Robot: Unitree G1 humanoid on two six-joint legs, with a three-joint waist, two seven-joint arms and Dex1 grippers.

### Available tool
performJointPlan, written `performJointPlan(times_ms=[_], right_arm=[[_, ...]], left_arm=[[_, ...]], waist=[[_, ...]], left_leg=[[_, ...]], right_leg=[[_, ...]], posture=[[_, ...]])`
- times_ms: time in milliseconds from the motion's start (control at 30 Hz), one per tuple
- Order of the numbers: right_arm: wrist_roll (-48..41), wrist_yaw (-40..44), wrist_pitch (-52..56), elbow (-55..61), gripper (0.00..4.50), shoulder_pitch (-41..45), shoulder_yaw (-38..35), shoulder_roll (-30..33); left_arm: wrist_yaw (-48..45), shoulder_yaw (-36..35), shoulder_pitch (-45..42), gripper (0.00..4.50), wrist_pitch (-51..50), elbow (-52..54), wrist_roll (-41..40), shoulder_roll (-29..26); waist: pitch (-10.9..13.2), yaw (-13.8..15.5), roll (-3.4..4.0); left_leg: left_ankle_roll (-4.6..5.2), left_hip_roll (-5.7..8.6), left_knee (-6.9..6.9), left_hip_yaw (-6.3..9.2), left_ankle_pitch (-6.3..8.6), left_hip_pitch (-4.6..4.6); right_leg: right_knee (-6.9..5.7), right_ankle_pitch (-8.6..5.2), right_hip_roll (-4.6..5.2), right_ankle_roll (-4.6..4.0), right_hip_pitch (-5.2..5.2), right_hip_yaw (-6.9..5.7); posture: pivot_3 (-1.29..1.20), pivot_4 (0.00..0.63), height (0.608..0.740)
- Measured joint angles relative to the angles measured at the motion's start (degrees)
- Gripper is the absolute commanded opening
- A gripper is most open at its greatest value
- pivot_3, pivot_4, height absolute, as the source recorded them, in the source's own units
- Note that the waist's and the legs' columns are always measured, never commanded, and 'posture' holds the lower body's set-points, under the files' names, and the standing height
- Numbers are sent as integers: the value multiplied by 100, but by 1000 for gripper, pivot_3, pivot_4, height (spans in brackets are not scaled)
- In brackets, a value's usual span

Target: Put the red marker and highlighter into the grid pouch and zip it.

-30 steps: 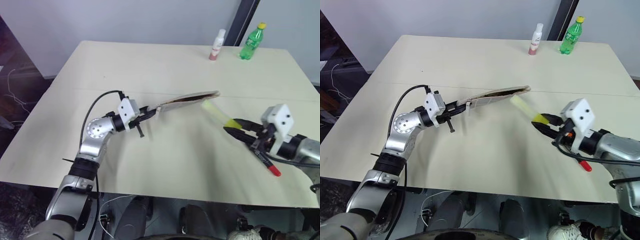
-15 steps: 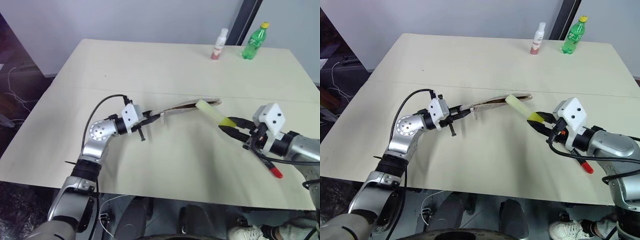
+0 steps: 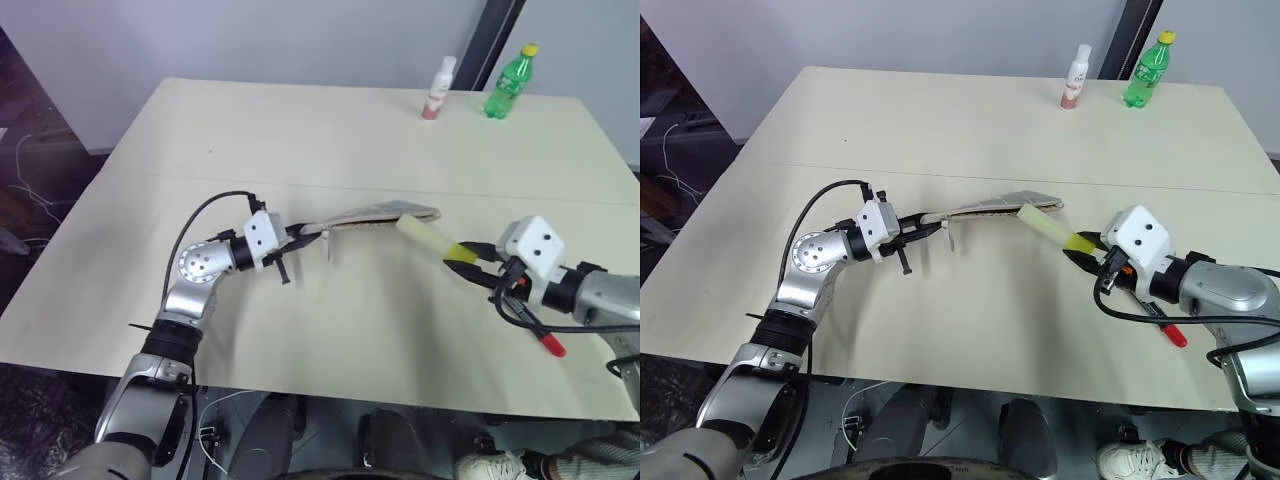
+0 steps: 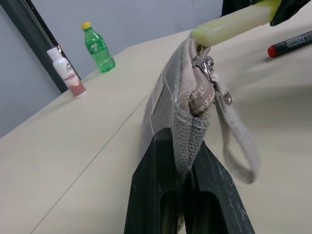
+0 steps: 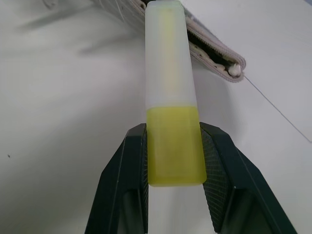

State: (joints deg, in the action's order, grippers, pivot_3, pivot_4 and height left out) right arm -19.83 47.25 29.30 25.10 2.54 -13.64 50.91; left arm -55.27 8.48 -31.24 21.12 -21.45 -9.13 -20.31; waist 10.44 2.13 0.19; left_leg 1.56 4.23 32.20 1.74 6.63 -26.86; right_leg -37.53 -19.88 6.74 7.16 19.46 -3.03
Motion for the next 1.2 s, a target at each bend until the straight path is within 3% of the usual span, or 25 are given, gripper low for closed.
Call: performJointPlan(times_ms=[267,600,800,1033,1167,1200], right_arm=[[219,45,-60,-248,904,424,454,39],[351,415,137,-267,904,991,1052,357],[1130,822,-697,-289,904,1335,1876,677],[1444,774,-1177,-669,904,1905,2268,2],[1896,717,-1963,-902,904,1935,2480,-147],[1960,716,-2101,-953,1404,1934,2489,-158]], left_arm=[[-134,28,-150,0,140,-166,75,-51],[-609,479,-426,0,1368,-665,727,-455],[-709,556,-509,0,1604,-718,712,-282],[-882,529,-553,0,1716,-766,462,-284],[-1070,517,-524,0,1707,-767,250,-329],[-1091,515,-503,0,1707,-770,215,-328]], waist=[[0,11,0],[0,15,0],[0,-12,0],[0,-32,0],[0,4,0],[0,5,0]], left_leg=[[0,2,2,0,0,-4],[-2,2,0,0,0,-4],[-2,2,-2,0,0,-8],[-14,1,0,4,-10,-5],[-22,6,4,3,-16,-5],[-22,6,6,3,-15,-5]], right_leg=[[0,0,2,0,1,-1],[0,0,2,0,4,-2],[1,1,1,0,11,-1],[-3,2,-5,4,6,-4],[-4,4,-13,7,4,-5],[-4,5,-13,8,3,-5]], posture=[[0,150,740],[0,150,740],[0,150,740],[0,150,740],[0,150,740],[0,150,740]])
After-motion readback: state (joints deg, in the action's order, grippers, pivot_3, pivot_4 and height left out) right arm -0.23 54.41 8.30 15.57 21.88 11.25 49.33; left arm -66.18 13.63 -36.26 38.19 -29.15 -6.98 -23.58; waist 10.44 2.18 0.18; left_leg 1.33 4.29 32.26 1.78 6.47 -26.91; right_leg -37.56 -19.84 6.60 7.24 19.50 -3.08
